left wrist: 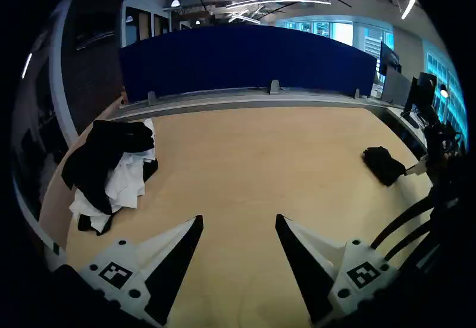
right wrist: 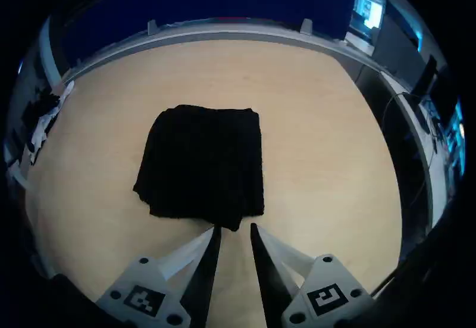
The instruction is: Fold towel
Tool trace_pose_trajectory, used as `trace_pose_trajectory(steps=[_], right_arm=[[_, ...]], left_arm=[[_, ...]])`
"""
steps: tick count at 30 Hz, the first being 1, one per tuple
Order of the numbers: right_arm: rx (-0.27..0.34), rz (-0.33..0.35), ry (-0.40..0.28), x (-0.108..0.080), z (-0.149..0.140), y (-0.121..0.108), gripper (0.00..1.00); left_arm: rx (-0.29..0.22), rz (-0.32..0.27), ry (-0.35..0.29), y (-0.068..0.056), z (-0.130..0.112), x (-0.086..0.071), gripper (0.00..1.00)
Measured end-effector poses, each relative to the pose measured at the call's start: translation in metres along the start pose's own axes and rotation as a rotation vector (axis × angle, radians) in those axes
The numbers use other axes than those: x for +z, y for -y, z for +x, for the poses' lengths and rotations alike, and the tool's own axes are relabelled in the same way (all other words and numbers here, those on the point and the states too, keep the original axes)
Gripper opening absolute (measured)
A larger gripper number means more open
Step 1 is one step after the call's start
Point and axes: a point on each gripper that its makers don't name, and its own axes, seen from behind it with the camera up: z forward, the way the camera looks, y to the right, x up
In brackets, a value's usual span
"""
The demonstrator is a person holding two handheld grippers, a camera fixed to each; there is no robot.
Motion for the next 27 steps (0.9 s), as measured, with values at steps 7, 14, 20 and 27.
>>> trace_pose_trajectory(steps=[7, 14, 20, 27], right_arm=[[-0.008, 0.004, -0.021, -0.009, 0.008, -0.003, 0.45], [-0.041, 0.001, -0.073, -0.021, 0.031, -0.008, 0.64], [-0.063, 0.030, -0.113, -0.009, 0.064, -0.005, 0.65], [-0.092, 0.034, -0.107, 0.027, 0.091, -0.010, 0.65]], left_arm=[[0.001, 0.003, -0.003, 0.002, 0.001, -0.001, 0.90], [-0.004, 0.004, -0.005, 0.001, 0.002, -0.002, 0.90], [0.004, 0.007, 0.001, -0.001, 0.001, 0.000, 0.90], [0.005, 0.017, 0.014, -0.001, -0.002, 0.001, 0.90]])
